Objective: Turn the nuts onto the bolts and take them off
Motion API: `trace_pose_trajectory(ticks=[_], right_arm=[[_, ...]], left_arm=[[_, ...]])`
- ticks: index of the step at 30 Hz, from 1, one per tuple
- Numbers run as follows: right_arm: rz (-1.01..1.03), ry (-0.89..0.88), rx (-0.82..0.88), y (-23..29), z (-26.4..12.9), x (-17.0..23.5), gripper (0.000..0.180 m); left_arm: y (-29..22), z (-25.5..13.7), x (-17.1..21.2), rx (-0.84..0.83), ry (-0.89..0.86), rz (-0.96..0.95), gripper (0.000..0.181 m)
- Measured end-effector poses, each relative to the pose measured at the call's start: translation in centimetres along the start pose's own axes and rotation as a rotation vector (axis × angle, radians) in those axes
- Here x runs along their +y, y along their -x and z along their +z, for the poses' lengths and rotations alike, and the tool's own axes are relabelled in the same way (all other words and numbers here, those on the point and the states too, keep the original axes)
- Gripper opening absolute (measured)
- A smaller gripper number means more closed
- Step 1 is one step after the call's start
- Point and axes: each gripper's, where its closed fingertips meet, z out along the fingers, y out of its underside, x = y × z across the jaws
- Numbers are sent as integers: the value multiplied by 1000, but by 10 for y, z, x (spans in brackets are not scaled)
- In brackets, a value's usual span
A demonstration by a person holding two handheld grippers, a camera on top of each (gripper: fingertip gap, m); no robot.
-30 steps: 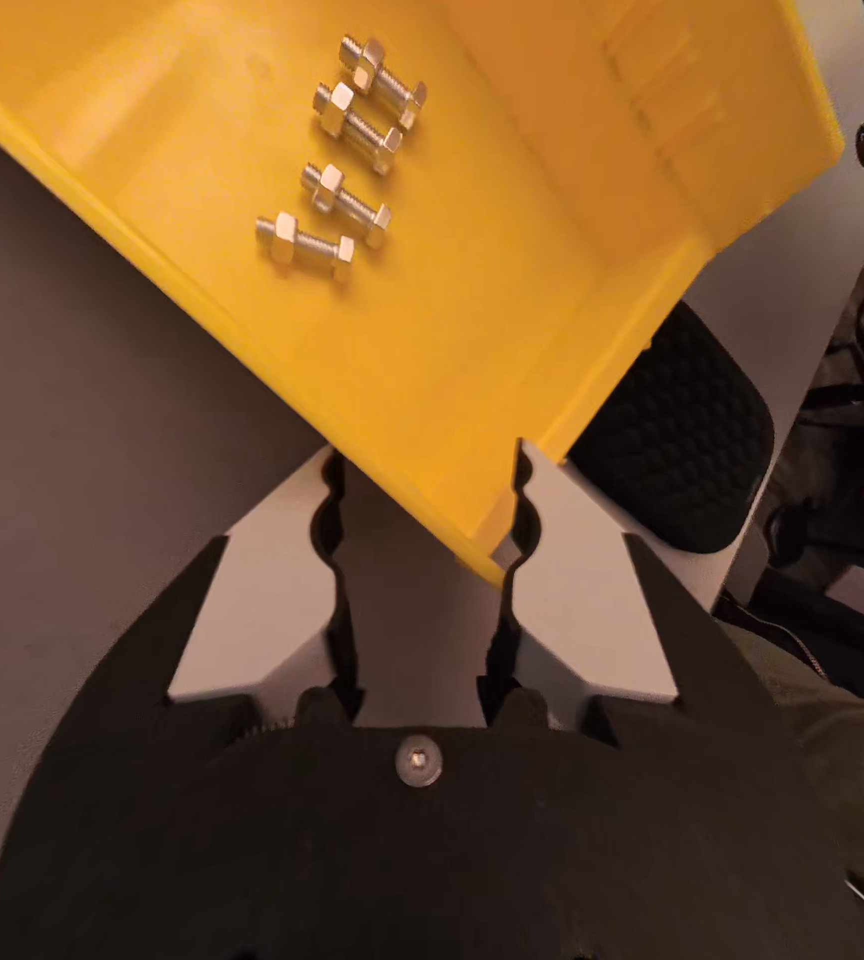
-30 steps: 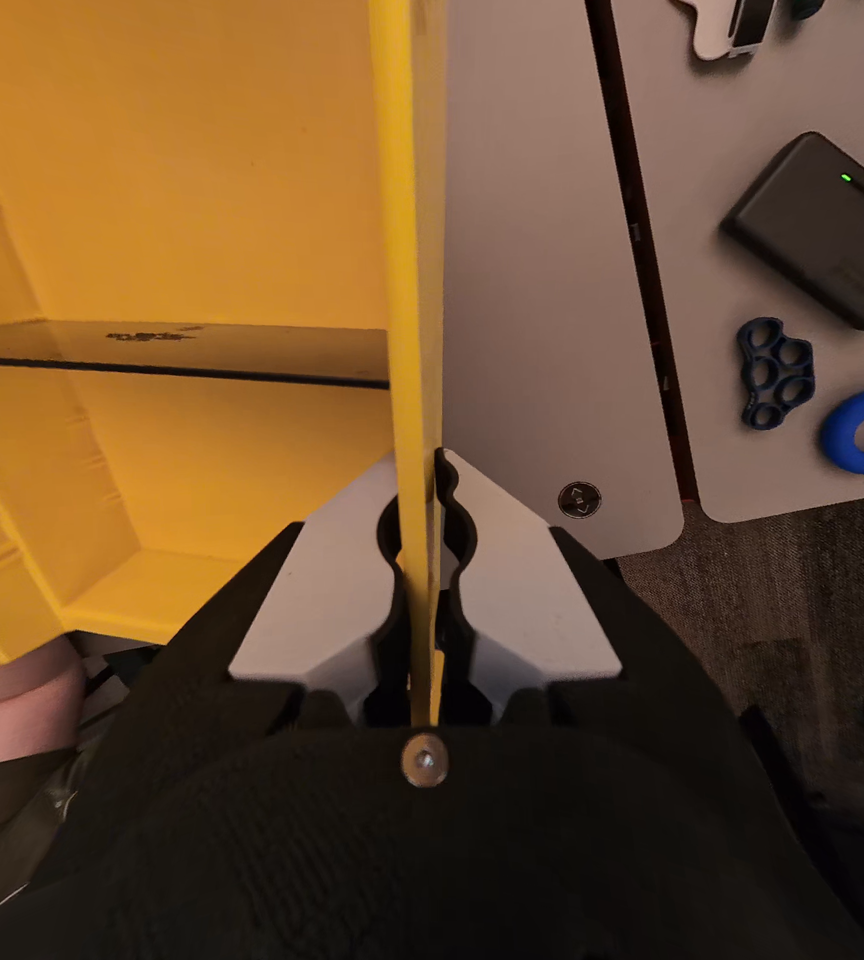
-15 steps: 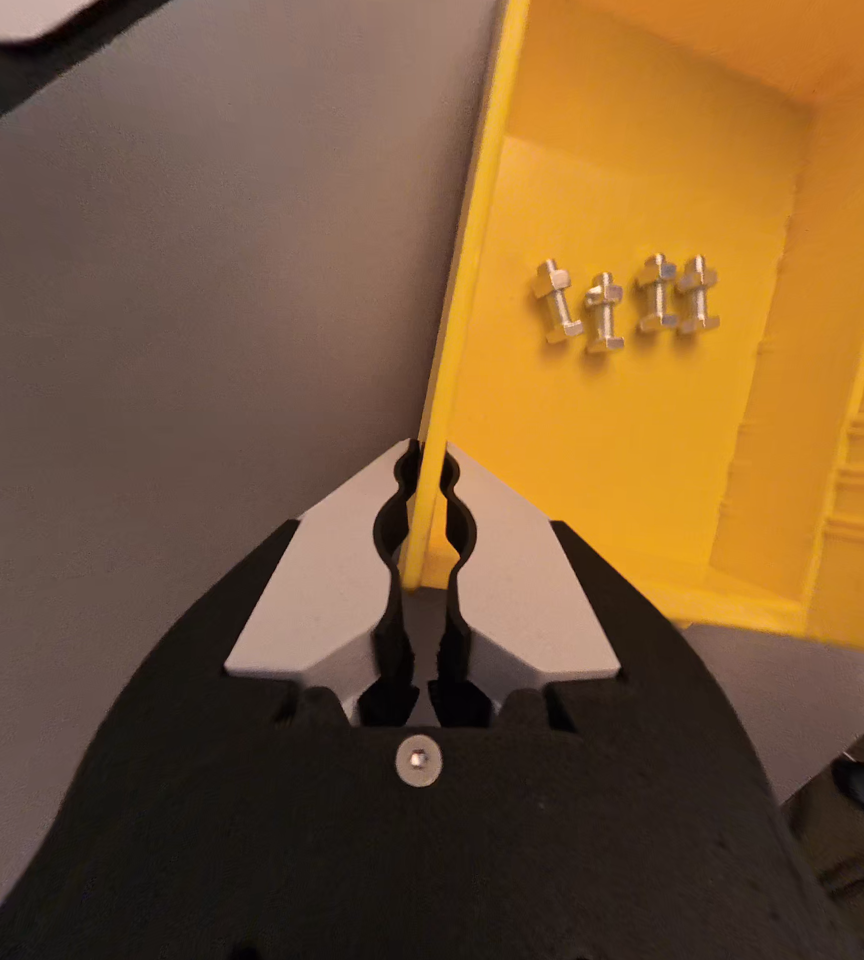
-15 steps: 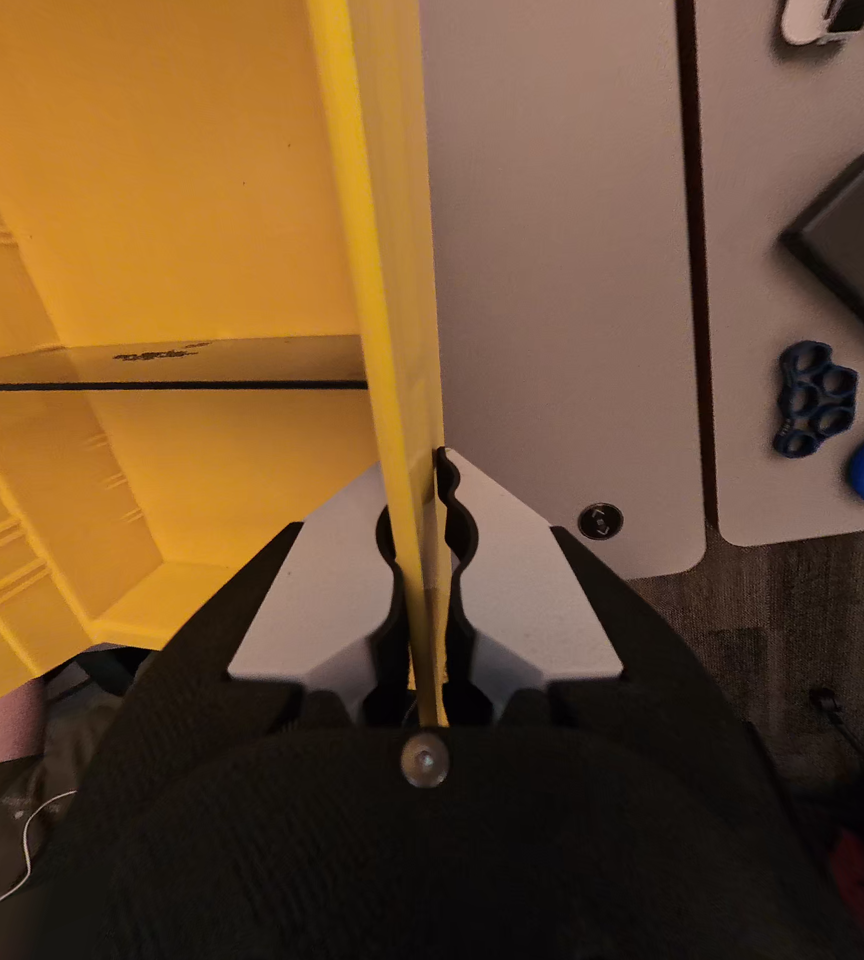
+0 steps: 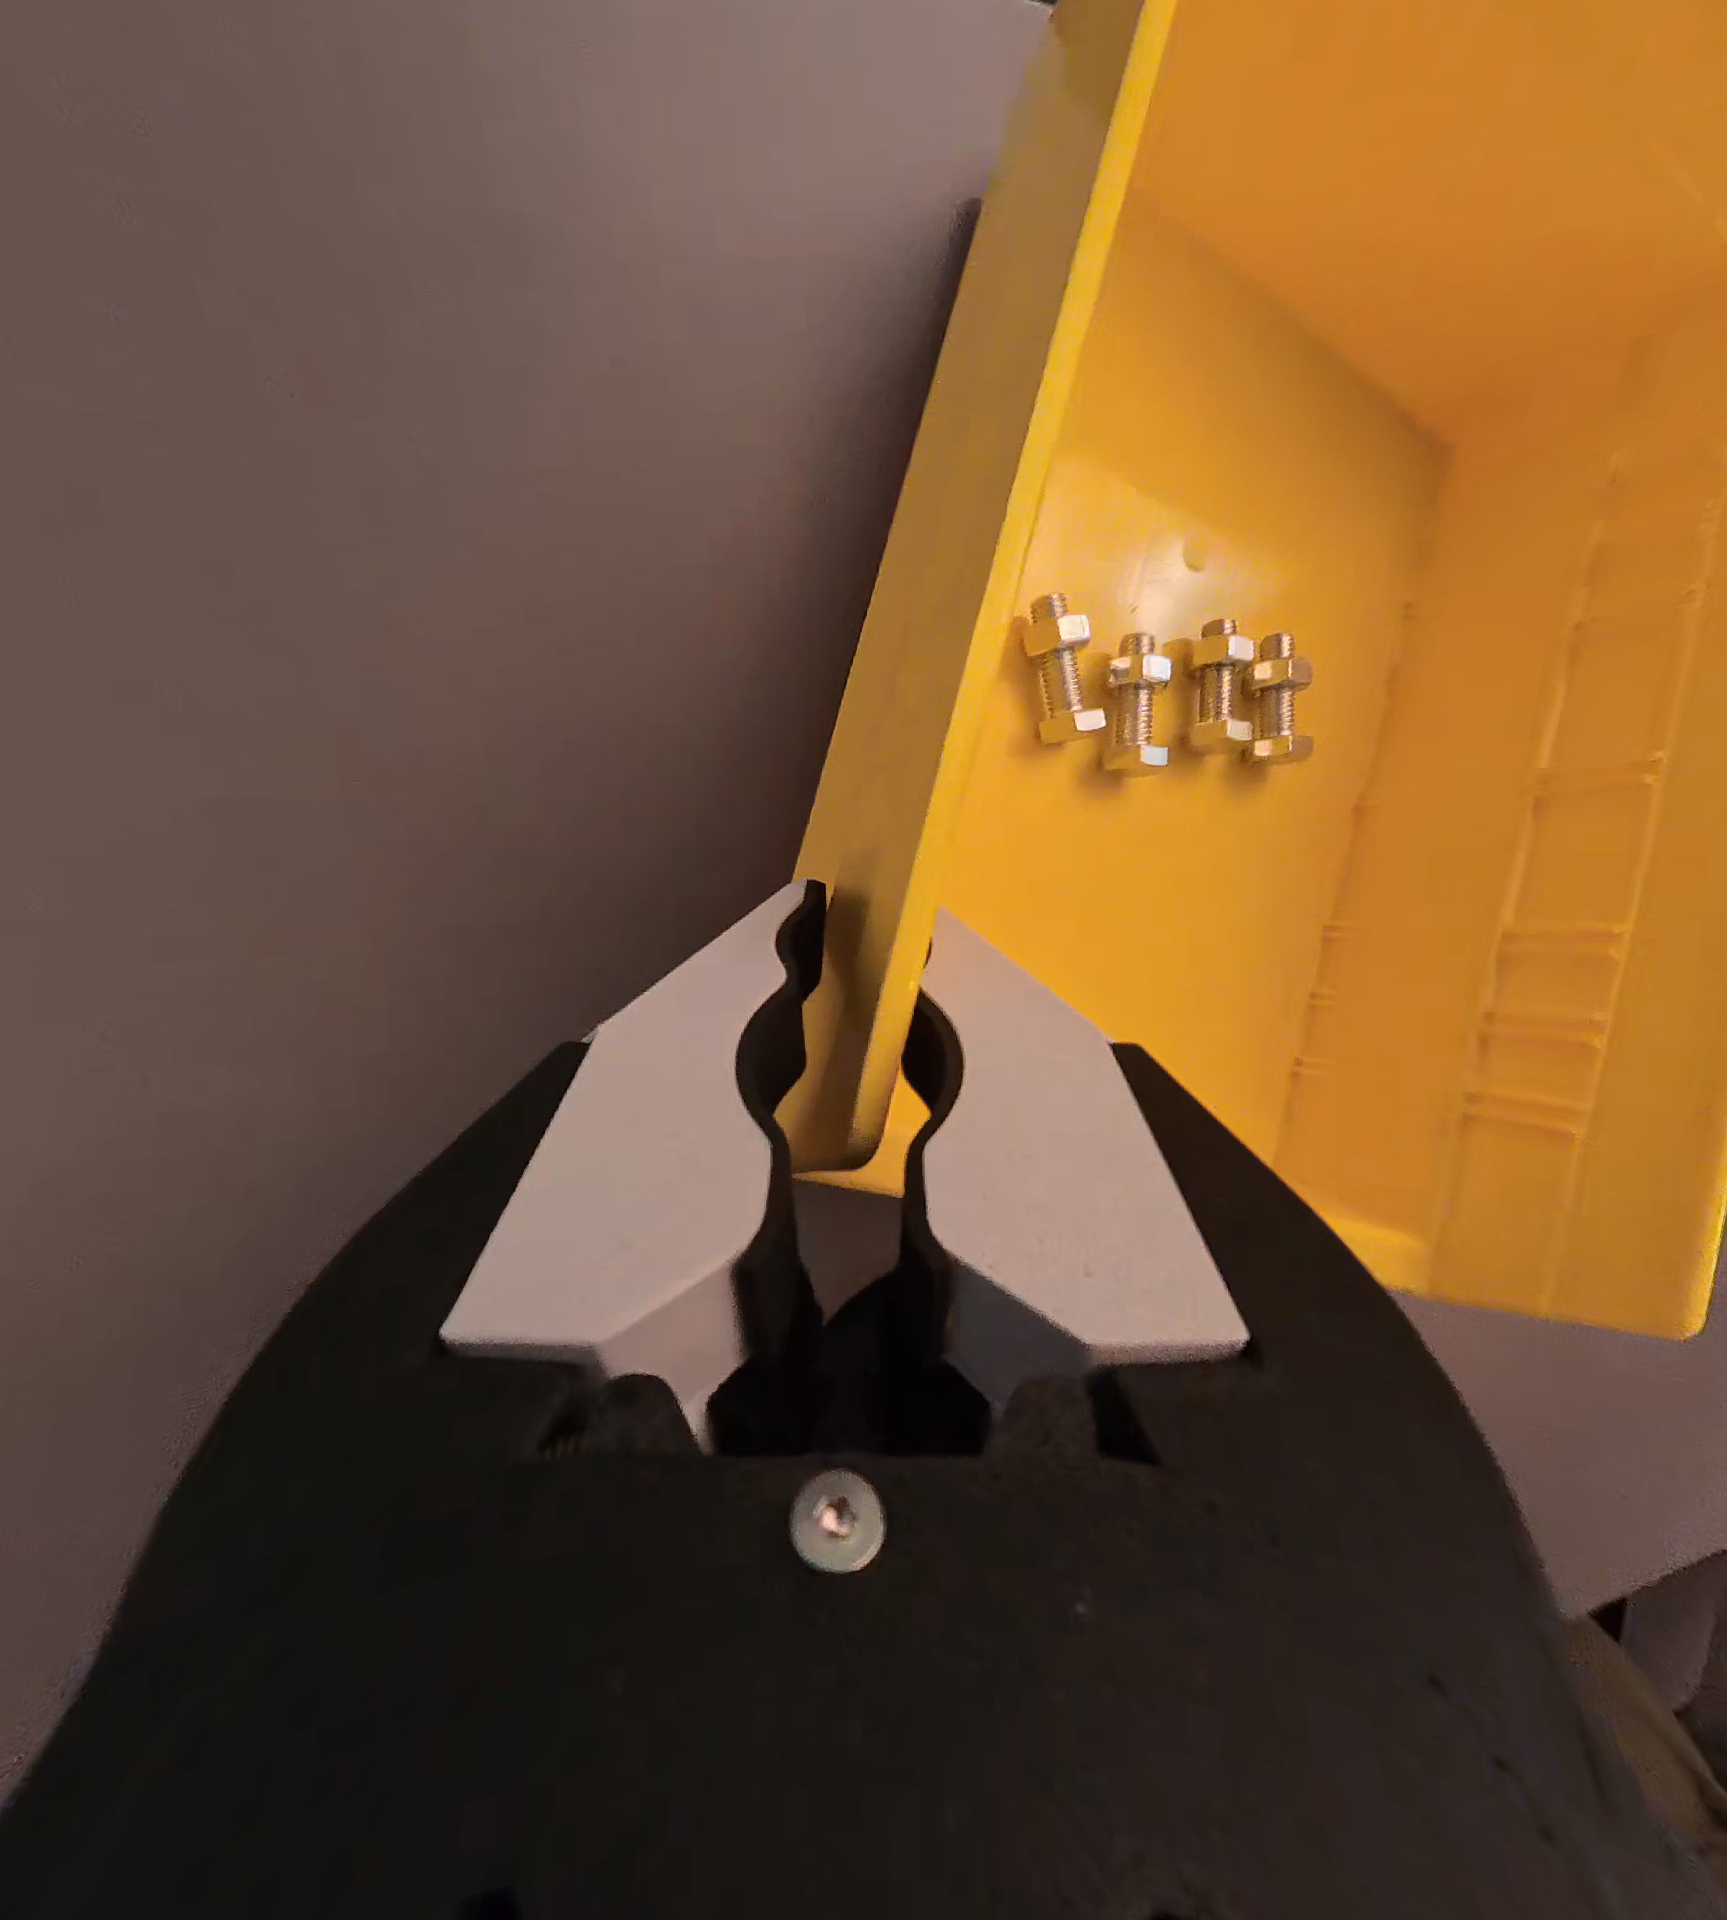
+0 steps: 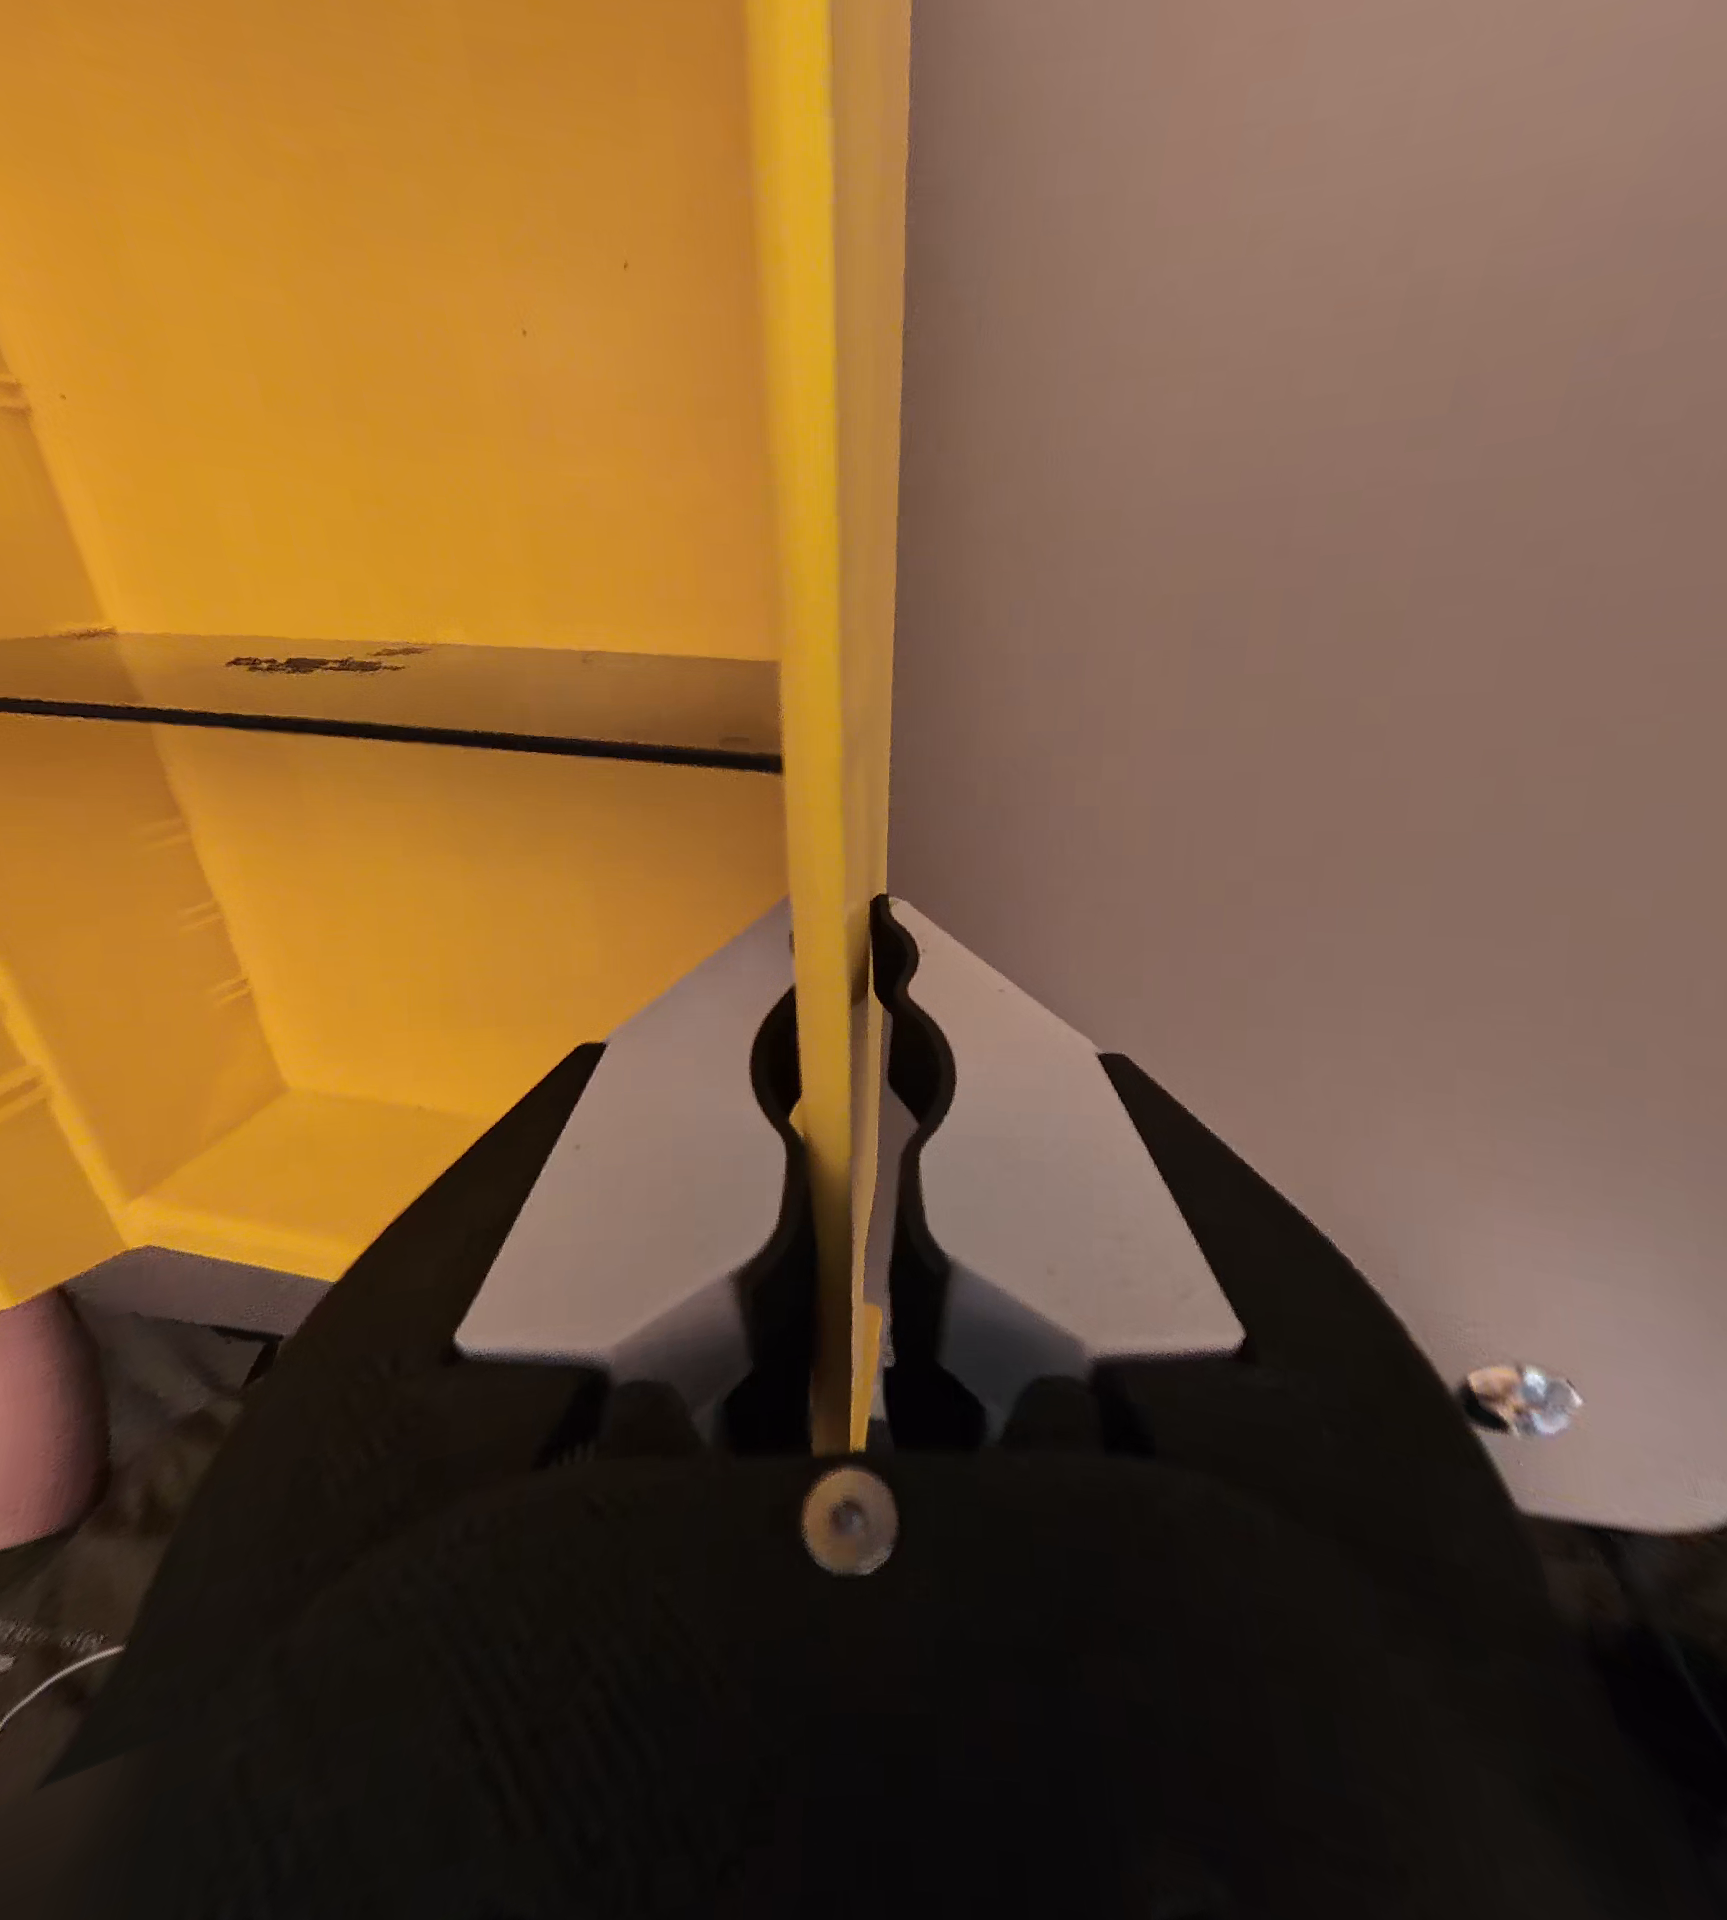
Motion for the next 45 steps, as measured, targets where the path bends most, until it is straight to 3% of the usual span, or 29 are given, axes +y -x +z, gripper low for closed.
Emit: trace_pose_trajectory(ticks=[6,11,16,20,24,33,45], right_arm=[[-68,40,-23,31,40,-20,3],[-151,40,57,21,46,-29,3],[-141,47,85,-1,43,-25,2],[-110,44,60,-14,43,-21,3],[-114,27,47,-14,43,-20,4],[-158,33,85,-11,43,-19,2],[-164,8,79,-8,44,-20,2]], left_arm=[[49,-8,24,15,-48,-169,10],[70,-23,39,-4,-72,-208,10],[71,-27,49,24,-57,-226,13],[53,-27,56,154,-11,-263,24],[53,-29,35,226,-111,-322,26],[68,-23,22,48,-169,-202,9],[79,-28,22,3,-205,-264,9]])
